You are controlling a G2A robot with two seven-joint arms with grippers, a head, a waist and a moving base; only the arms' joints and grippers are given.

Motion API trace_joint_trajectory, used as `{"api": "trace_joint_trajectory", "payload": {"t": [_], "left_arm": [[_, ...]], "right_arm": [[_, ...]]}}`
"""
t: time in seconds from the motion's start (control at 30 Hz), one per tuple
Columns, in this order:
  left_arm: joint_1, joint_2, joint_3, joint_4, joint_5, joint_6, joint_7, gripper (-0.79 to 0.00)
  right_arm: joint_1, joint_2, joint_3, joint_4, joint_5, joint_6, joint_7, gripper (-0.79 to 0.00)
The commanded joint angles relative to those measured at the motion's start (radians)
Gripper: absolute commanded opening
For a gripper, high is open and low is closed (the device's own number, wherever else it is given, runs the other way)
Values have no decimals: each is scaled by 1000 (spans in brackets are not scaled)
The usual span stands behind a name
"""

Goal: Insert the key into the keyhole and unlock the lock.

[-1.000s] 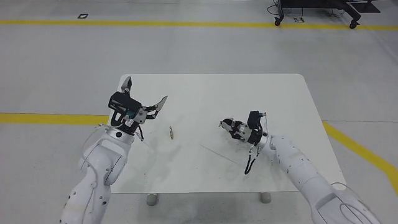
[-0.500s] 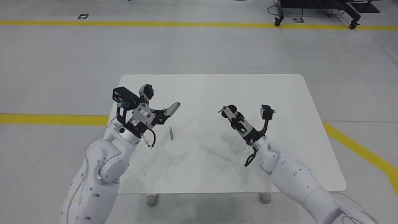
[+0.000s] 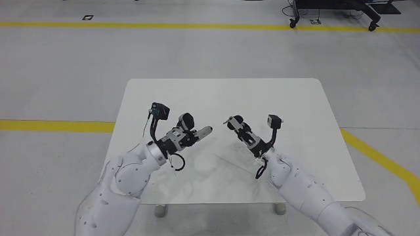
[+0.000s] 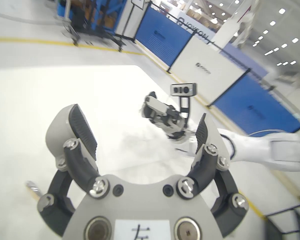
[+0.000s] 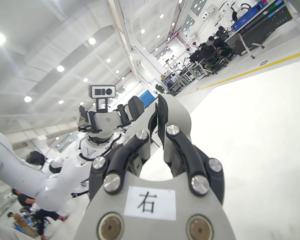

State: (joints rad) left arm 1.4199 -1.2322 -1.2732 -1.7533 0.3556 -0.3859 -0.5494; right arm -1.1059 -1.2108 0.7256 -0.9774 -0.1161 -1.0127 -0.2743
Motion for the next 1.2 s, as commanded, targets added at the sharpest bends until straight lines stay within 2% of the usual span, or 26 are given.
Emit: {"api": "trace_joint_trajectory", "payload": {"t": [0.0, 0.13, 0.17, 0.2, 0.23, 0.27, 0.3, 0.33, 0.43, 0.5, 0.57, 0.87, 1.07, 1.17], "left_arm": [[-26, 1, 5, 14, -107, 17, -66, 0], [-49, 0, 29, 43, -108, 18, -72, 0], [-53, -1, 37, 52, -133, 21, -84, -206], [-57, -2, 42, 63, -171, 29, -100, -357], [-62, -2, 50, 80, -221, 51, -127, -471], [-75, -2, 50, 91, -241, 68, -149, -533], [-86, -1, 49, 100, -231, 78, -155, -560], [-92, -1, 52, 108, -225, 86, -153, -576], [-101, -2, 62, 115, -212, 89, -137, -557], [-106, -2, 71, 120, -196, 86, -130, -610], [-109, -2, 83, 126, -175, 88, -123, -619], [-112, 0, 104, 124, -140, 97, -103, -628], [-113, 3, 107, 121, -130, 104, -108, -659], [-112, 5, 106, 116, -120, 111, -103, -646]], "right_arm": [[11, -2, -8, -1, 150, 0, 109, -785], [29, -5, -9, 3, 381, 0, 302, -785], [34, -5, -5, 10, 425, 0, 347, -785], [39, -6, -1, 17, 464, 0, 389, -785], [43, -8, 2, 25, 499, 0, 428, -785], [48, -10, 5, 32, 532, 0, 464, -785], [51, -13, 8, 39, 565, 0, 498, -785], [56, -16, 10, 47, 595, 0, 532, -785], [70, -27, 17, 73, 662, 0, 623, -785], [78, -36, 15, 91, 681, 0, 676, -785], [80, -47, 9, 100, 716, 0, 724, -785], [101, -88, -4, 172, 885, 0, 951, -785], [115, -106, 13, 216, 939, 0, 1034, -785], [116, -114, 27, 229, 960, 0, 1056, -785]]}}
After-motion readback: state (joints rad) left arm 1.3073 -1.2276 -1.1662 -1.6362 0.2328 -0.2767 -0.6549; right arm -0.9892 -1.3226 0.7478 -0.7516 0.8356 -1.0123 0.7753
